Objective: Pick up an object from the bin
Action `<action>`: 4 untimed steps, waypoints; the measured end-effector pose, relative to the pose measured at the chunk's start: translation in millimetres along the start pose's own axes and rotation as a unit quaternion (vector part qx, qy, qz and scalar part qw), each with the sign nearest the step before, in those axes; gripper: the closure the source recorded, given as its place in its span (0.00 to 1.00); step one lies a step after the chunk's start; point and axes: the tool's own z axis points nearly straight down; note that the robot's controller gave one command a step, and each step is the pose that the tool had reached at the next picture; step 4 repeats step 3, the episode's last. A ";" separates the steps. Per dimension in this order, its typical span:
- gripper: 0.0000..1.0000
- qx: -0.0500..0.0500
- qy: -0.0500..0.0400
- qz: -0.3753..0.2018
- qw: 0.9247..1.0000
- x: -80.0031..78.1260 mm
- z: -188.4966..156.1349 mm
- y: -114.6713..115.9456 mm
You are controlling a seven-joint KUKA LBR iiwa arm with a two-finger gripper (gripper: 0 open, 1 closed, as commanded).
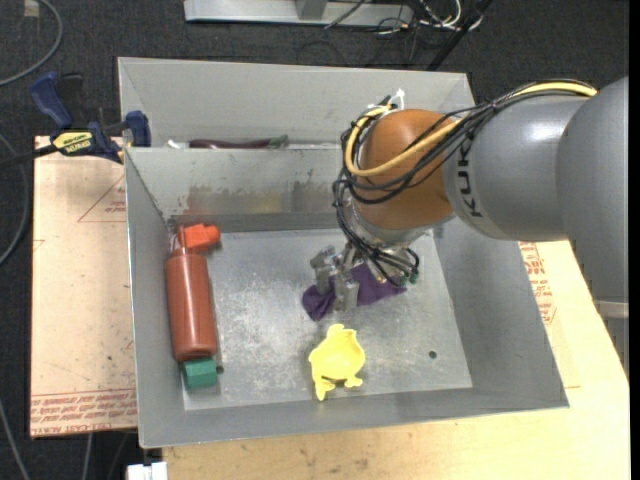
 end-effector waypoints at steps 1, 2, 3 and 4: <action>1.00 0.000 0.000 0.000 1.000 0.0 0.0 0.0; 1.00 -0.002 0.003 0.015 1.000 6.2 -36.6 -1.6; 1.00 0.002 -0.005 0.000 1.000 8.8 -245.7 -30.5; 1.00 0.002 -0.005 0.000 1.000 8.8 -245.7 -30.5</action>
Offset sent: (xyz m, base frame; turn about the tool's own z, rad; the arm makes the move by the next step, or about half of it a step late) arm -0.0078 -0.0131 0.1075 0.0833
